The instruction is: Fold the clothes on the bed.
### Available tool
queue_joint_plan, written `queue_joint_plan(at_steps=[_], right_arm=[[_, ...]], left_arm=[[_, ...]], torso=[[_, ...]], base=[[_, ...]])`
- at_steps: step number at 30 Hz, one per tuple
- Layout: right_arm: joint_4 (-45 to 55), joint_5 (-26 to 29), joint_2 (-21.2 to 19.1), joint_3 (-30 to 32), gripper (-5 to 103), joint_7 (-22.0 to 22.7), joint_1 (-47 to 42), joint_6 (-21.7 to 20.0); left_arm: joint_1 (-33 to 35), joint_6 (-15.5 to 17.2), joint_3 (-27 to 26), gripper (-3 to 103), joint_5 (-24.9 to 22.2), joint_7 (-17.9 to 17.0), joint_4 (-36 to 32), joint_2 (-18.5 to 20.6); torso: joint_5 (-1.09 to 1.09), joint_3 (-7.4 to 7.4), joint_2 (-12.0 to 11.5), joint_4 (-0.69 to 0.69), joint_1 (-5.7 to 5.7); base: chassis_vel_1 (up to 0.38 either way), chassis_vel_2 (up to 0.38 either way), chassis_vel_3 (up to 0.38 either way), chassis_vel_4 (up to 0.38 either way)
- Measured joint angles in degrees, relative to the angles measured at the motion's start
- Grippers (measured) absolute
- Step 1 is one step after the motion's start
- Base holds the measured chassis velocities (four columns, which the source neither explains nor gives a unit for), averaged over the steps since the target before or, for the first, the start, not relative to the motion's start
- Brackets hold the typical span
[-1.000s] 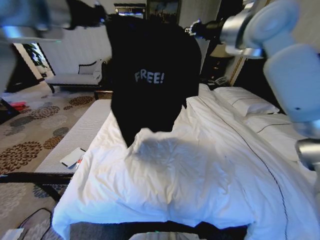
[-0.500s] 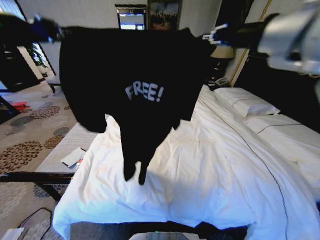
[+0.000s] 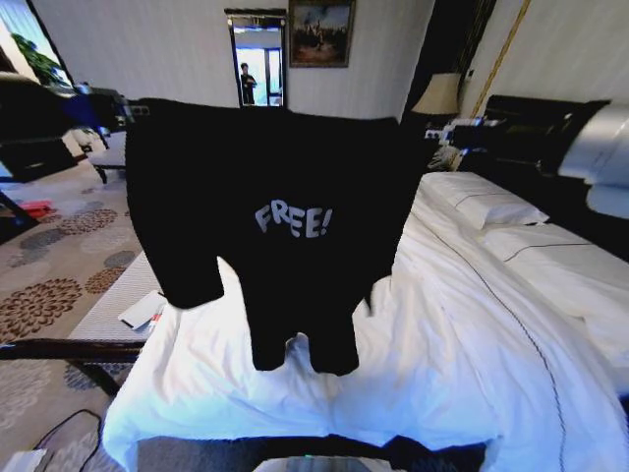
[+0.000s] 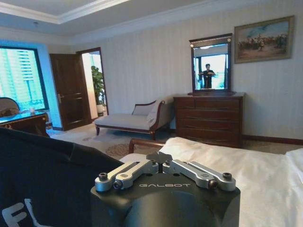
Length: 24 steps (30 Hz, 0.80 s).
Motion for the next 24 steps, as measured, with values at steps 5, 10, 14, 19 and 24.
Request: queue_joint_plan(at_steps=[5,10,14,19,24], right_arm=[[0.5,2.7,-1.8,0.3,0,0.0,1.9,0.0],[2.8,6.7,-4.6,1.5,0,0.9,2.5,0.1],[3.7,7.5,-5.4,2.0,0,1.3,2.6,0.1],[4.1,8.3,-5.7,2.1,0,1.6,3.0,0.1],[2.7,4.6,-2.9,1.1,0,1.5,-1.0,0.1]], left_arm=[[-0.1,0.4,-1.5,1,-2.9,-1.2,-0.4,2.0],[-0.3,1.7,-4.0,1,-7.7,-4.1,-0.7,3.8],[5.1,2.5,-11.3,1,-9.8,-5.5,-1.1,5.7],[15.3,2.6,-22.8,1,-11.4,-6.1,-0.3,6.4],[22.8,1.9,-22.3,1,-5.9,-5.9,-0.8,3.5]], torso=[[-0.01,0.0,0.0,-0.02,0.0],[-0.01,-0.01,0.0,-0.04,0.0],[-0.01,-0.01,0.0,-0.01,-0.01],[0.0,-0.01,0.0,-0.03,-0.01],[-0.02,-0.01,0.0,-0.03,-0.02]], base=[[0.0,0.0,0.0,0.0],[0.0,0.0,0.0,0.0],[0.0,0.0,0.0,0.0],[0.0,0.0,0.0,0.0],[0.0,0.0,0.0,0.0]])
